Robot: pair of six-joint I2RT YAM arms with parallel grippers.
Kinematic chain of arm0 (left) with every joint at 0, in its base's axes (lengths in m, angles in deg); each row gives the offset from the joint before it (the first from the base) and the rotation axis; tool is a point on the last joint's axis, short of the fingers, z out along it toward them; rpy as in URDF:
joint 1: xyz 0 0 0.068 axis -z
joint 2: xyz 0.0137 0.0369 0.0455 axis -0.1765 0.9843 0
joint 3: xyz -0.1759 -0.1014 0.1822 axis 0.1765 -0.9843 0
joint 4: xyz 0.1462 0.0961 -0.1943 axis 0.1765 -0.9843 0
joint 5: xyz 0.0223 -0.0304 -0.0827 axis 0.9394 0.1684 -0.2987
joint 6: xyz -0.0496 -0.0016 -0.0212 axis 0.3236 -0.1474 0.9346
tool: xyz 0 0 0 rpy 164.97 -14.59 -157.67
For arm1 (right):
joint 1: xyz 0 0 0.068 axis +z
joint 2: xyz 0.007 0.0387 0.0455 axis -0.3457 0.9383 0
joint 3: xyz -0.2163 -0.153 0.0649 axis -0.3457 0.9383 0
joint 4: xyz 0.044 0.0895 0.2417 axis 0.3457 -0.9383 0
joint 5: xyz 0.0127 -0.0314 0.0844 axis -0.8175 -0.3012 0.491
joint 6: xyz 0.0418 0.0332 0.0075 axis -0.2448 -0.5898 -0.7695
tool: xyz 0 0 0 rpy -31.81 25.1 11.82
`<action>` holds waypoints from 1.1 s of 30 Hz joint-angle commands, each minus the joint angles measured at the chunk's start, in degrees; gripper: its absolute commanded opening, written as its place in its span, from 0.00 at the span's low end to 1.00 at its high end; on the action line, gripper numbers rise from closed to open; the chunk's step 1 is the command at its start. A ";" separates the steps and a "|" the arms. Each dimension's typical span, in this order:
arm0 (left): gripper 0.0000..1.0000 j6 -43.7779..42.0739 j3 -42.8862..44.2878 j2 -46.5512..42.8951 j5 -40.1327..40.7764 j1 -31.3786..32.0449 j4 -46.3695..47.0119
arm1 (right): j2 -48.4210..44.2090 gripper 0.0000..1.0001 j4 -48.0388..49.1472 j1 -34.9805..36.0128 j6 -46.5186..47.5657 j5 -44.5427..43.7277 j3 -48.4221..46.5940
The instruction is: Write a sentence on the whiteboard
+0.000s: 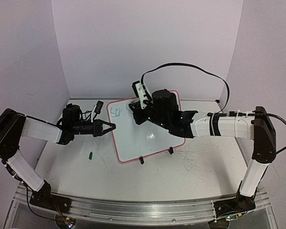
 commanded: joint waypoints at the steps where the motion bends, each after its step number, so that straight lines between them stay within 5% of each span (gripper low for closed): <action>1: 0.00 -3.32 1.84 -1.26 2.69 0.32 -1.44 | -0.43 0.00 2.08 -0.56 -1.41 2.17 -2.09; 33: 0.00 -3.41 1.85 -1.25 2.62 0.35 -1.60 | 3.68 0.00 -0.33 -0.23 -0.55 0.61 -5.83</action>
